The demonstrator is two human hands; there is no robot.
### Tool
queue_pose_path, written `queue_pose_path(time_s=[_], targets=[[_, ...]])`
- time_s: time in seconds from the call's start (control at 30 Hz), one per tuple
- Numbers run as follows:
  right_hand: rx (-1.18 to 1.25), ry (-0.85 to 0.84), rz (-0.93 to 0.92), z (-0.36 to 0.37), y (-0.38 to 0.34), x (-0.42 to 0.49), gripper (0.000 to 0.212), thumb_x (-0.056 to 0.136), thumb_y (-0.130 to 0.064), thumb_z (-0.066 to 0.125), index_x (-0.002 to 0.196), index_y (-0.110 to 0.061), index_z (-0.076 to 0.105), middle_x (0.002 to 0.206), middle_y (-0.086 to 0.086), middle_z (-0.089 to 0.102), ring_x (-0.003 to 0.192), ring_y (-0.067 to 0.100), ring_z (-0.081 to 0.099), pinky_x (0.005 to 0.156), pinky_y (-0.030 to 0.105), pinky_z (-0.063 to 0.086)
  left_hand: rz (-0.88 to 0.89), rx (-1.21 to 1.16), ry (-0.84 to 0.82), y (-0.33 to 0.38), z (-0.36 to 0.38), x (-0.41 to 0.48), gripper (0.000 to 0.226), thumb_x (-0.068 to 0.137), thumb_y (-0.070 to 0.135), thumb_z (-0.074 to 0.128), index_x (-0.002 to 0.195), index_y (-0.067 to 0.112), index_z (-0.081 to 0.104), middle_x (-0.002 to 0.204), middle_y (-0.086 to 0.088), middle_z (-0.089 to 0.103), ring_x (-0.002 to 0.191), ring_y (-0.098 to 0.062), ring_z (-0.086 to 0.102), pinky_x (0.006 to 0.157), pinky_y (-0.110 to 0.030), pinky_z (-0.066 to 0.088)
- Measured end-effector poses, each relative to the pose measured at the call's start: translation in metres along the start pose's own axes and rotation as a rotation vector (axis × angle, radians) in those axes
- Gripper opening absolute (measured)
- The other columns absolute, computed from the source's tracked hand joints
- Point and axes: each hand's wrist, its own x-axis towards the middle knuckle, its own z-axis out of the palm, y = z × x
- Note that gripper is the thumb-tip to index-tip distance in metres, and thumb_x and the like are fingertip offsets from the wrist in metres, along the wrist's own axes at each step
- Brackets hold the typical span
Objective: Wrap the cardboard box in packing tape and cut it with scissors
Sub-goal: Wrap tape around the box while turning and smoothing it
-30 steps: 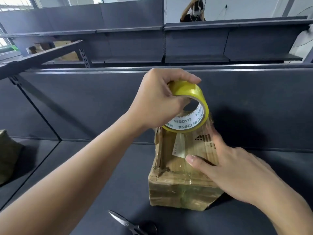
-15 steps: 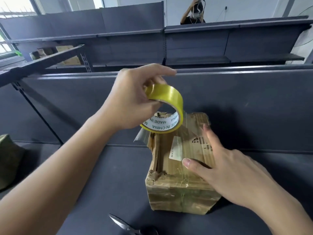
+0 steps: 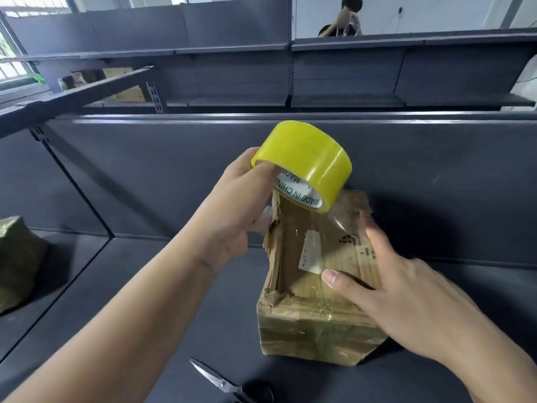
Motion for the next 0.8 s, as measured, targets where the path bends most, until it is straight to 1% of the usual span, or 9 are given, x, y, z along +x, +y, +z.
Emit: queue_pose_path(time_s=[0.07,0.37,0.43,0.5,0.53,0.6,0.67,0.73,0.8], targets=[[-0.005,-0.011,-0.004,0.0,0.001,0.001,0.103,0.068,-0.098,0.019,0.147,-0.053,-0.029,0.054,-0.004,0.06,0.062,0.007,0.065,0.07,0.036,0.058,-0.071,-0.058,0.039,0.001,0.003,0.003,0.029,0.1,0.023,0.049,0.077,0.026,0.067,0.071,0.003,0.067,0.075,-0.019,0.056,0.06,-0.031,0.048],[-0.019,0.014,-0.012,-0.001,-0.001,-0.002,0.101,0.07,-0.098,0.022,0.148,-0.054,-0.026,0.064,-0.006,0.061,0.072,0.009,0.065,0.07,0.035,0.055,-0.109,-0.164,0.05,-0.003,0.005,0.003,0.028,0.103,0.014,0.037,0.091,0.017,0.063,0.069,-0.001,0.073,0.067,-0.019,0.068,0.063,-0.036,0.055],[-0.055,0.019,0.003,-0.002,-0.002,-0.002,0.102,0.069,-0.099,0.02,0.149,-0.053,-0.024,0.101,-0.004,0.071,0.103,0.015,0.067,0.084,0.037,0.055,-0.095,-0.198,0.055,-0.002,0.005,0.0,0.031,0.104,0.013,0.036,0.091,0.02,0.063,0.065,0.004,0.073,0.066,-0.016,0.072,0.065,-0.043,0.06],[-0.088,0.022,0.024,-0.004,-0.005,0.0,0.105,0.069,-0.098,0.02,0.151,-0.049,-0.024,0.162,0.003,0.033,0.147,0.024,0.035,0.106,0.043,0.043,-0.093,-0.239,0.061,0.0,0.005,-0.002,0.032,0.104,0.012,0.037,0.093,0.022,0.065,0.068,0.005,0.075,0.073,-0.018,0.075,0.071,-0.054,0.062],[-0.087,0.03,0.031,-0.005,-0.007,0.001,0.106,0.07,-0.097,0.021,0.152,-0.046,-0.023,0.17,0.0,0.009,0.155,0.024,0.017,0.113,0.045,0.037,-0.1,-0.263,0.054,0.001,0.005,-0.003,0.03,0.104,0.013,0.038,0.097,0.023,0.065,0.075,0.003,0.077,0.08,-0.021,0.076,0.074,-0.06,0.061],[-0.086,0.08,0.032,-0.002,-0.013,0.002,0.108,0.073,-0.093,0.023,0.155,-0.038,-0.017,0.17,-0.002,-0.008,0.157,0.024,0.001,0.12,0.046,0.027,-0.128,-0.306,0.042,0.004,0.007,-0.005,0.022,0.106,0.02,0.042,0.106,0.022,0.064,0.096,-0.004,0.077,0.094,-0.028,0.075,0.079,-0.067,0.058],[-0.122,0.24,0.002,0.004,-0.019,-0.002,0.104,0.075,-0.087,0.037,0.157,-0.028,0.011,0.166,0.008,0.016,0.153,0.03,0.016,0.12,0.049,0.029,-0.136,-0.323,0.05,0.005,0.008,-0.006,0.018,0.105,0.027,0.048,0.106,0.023,0.065,0.099,-0.003,0.074,0.096,-0.029,0.073,0.081,-0.069,0.057],[-0.088,0.531,-0.107,0.014,-0.024,-0.006,0.074,0.075,-0.068,0.065,0.128,-0.018,0.053,0.13,0.009,0.054,0.122,0.033,0.051,0.098,0.05,0.046,-0.139,-0.344,0.066,0.004,0.008,-0.007,0.018,0.103,0.029,0.05,0.104,0.023,0.067,0.099,-0.003,0.074,0.097,-0.029,0.072,0.081,-0.068,0.058],[-0.003,0.756,-0.332,0.029,-0.033,-0.008,0.034,0.08,-0.044,0.075,0.094,-0.016,0.064,0.098,0.002,0.062,0.091,0.029,0.059,0.078,0.045,0.05,-0.158,-0.368,0.072,0.0,0.008,-0.006,0.02,0.104,0.026,0.048,0.108,0.02,0.066,0.111,-0.009,0.072,0.1,-0.033,0.071,0.079,-0.065,0.059]])
